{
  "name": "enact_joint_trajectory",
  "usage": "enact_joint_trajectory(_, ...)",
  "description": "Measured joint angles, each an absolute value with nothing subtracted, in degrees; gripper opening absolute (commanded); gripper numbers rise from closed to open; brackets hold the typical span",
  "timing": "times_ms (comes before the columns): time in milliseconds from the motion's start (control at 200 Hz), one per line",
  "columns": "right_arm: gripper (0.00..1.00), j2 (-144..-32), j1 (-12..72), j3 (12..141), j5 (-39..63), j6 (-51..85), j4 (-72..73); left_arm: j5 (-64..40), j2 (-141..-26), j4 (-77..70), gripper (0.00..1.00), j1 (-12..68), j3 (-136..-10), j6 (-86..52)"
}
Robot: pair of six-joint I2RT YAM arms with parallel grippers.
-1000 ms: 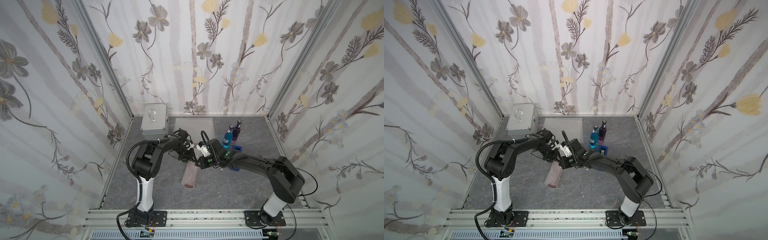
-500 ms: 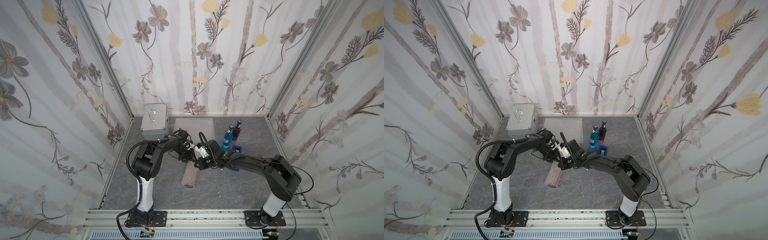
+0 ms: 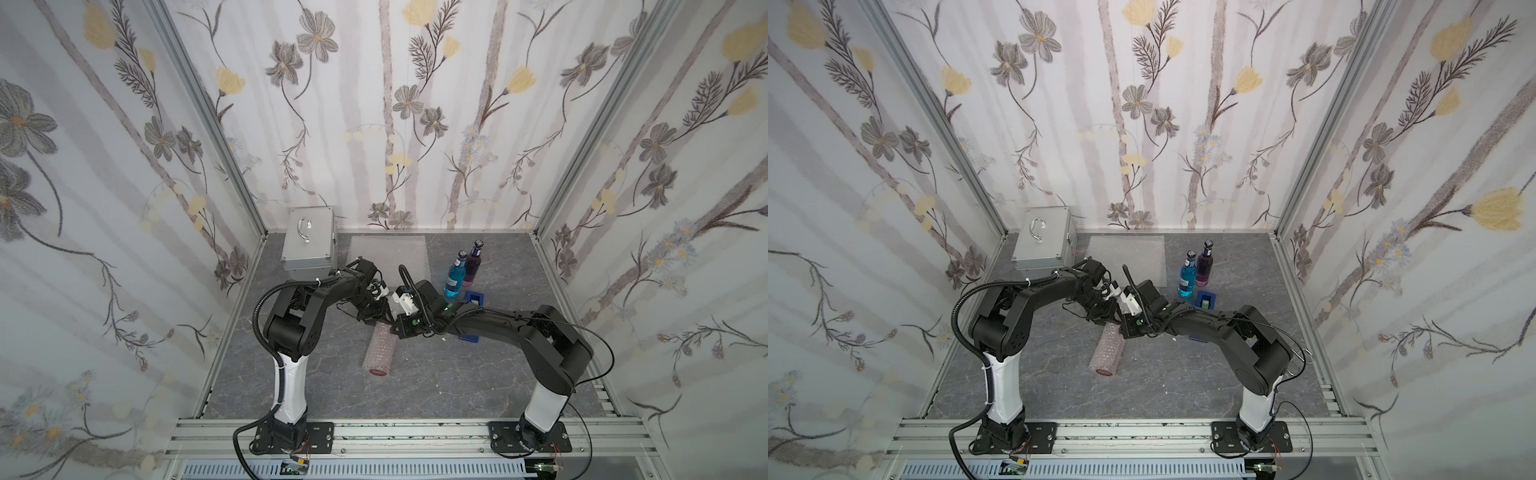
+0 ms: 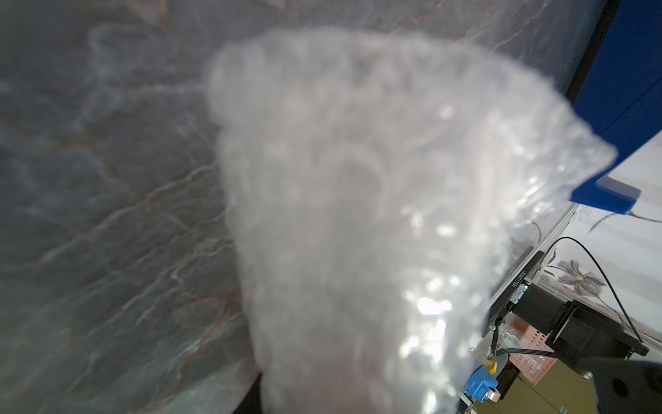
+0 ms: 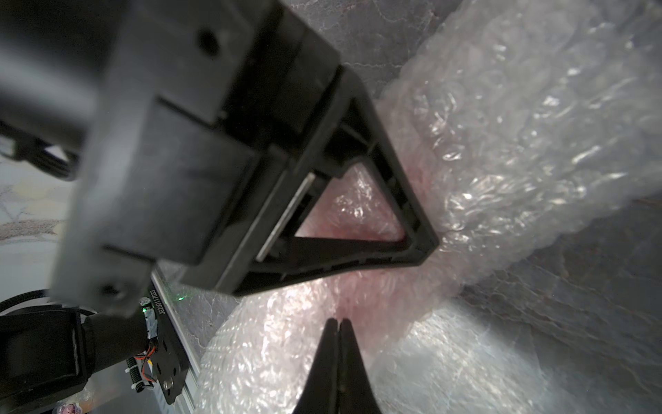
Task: Wrap wine bottles in bubble wrap
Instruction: Stick the tape on the bubble wrap.
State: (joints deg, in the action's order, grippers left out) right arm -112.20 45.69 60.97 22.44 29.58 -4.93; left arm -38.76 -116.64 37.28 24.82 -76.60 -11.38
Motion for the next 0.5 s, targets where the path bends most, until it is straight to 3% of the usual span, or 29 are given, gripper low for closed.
enact_joint_trajectory(500,0.00,-111.70,45.67,59.00,22.76,33.47,-2.96,-38.61,-116.64,37.30,0.26,24.88,-76.60,-11.38)
